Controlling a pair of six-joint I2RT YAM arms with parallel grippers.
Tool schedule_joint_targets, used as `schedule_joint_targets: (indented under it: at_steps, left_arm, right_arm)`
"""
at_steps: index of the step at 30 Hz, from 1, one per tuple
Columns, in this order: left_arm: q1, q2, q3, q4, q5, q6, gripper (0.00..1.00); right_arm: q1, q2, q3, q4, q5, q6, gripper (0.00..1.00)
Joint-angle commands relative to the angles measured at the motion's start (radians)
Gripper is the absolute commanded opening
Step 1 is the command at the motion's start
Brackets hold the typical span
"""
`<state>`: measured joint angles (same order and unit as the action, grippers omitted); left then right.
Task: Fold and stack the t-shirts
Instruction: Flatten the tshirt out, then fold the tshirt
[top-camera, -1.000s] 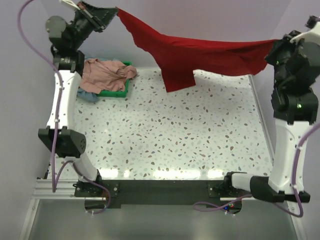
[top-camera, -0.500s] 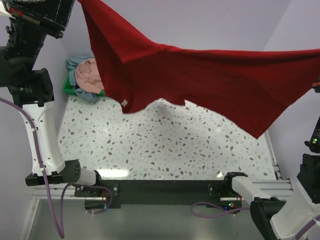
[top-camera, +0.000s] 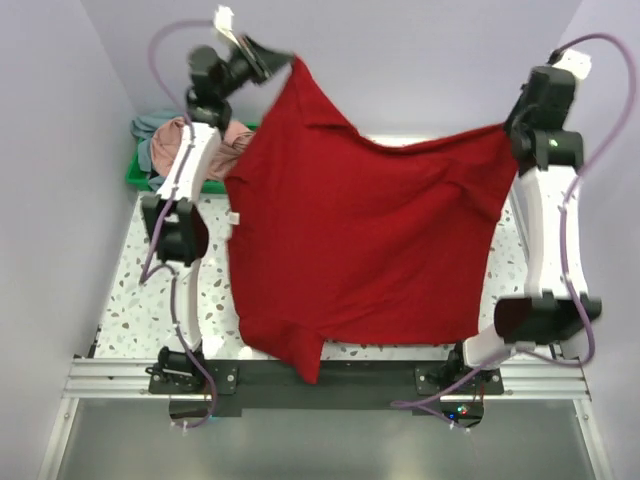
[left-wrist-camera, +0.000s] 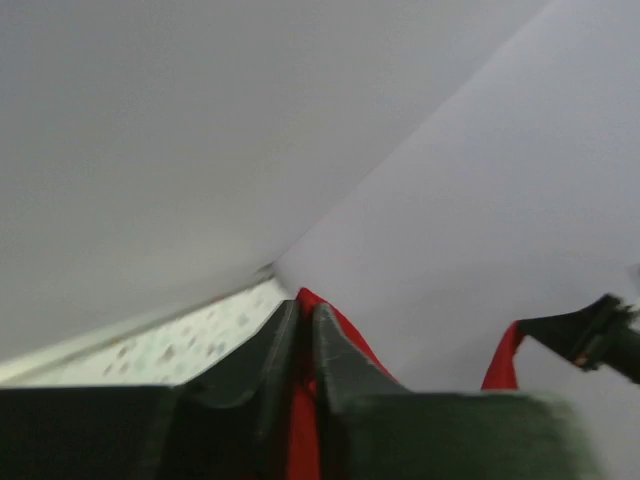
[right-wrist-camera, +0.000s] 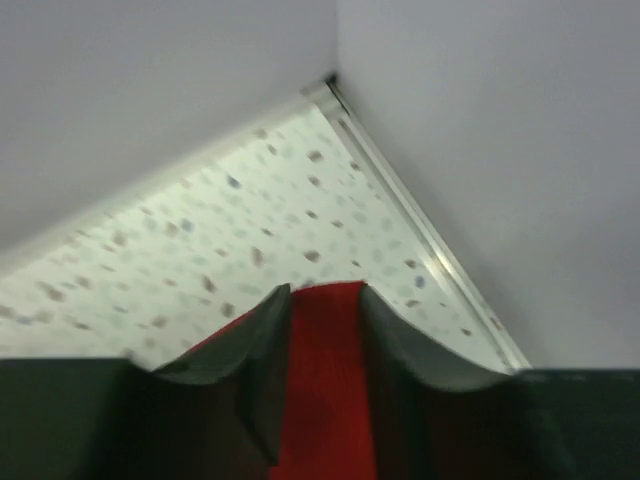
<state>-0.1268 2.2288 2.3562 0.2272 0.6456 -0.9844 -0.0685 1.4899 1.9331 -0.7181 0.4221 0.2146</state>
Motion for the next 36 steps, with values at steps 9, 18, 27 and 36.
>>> schedule_joint_targets:
  at_steps: [9, 18, 27, 36]
  left_arm:
    - [-0.01, -0.087, -0.282, -0.19, 0.0, 0.243, 0.82]
    - [-0.027, -0.379, -0.799, -0.468, -0.08, 0.524, 0.83]
    - [-0.125, -0.442, -1.051, -0.471, -0.17, 0.561, 0.83]
    - [-0.18, -0.31, -1.039, -0.5, -0.179, 0.504, 0.83]
  right_arm:
    - [-0.03, -0.063, -0.135, -0.112, -0.026, 0.106, 0.95]
    - [0.096, -0.307, -0.686, -0.066, -0.183, 0.271, 0.89]
    - [0.156, -0.339, -1.012, 0.077, -0.239, 0.358, 0.92]
    - [0.141, -0.097, -1.022, 0.203, -0.289, 0.353, 0.95]
